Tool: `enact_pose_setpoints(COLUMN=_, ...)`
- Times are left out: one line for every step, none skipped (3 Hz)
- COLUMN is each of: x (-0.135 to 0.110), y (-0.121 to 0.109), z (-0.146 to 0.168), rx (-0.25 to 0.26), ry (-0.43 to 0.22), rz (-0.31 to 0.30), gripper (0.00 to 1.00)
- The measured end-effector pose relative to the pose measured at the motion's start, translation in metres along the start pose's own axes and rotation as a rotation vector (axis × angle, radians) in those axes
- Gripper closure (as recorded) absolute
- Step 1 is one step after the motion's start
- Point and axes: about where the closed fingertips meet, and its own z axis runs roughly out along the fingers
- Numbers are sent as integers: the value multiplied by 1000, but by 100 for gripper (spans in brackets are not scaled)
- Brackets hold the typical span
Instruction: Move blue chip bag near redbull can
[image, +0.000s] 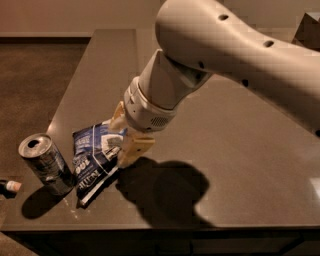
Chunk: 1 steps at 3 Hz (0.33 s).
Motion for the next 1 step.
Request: enact_pose_setpoints(x=-2, y=1, z=0, rx=0, ry=2, rz=-4, gripper=0)
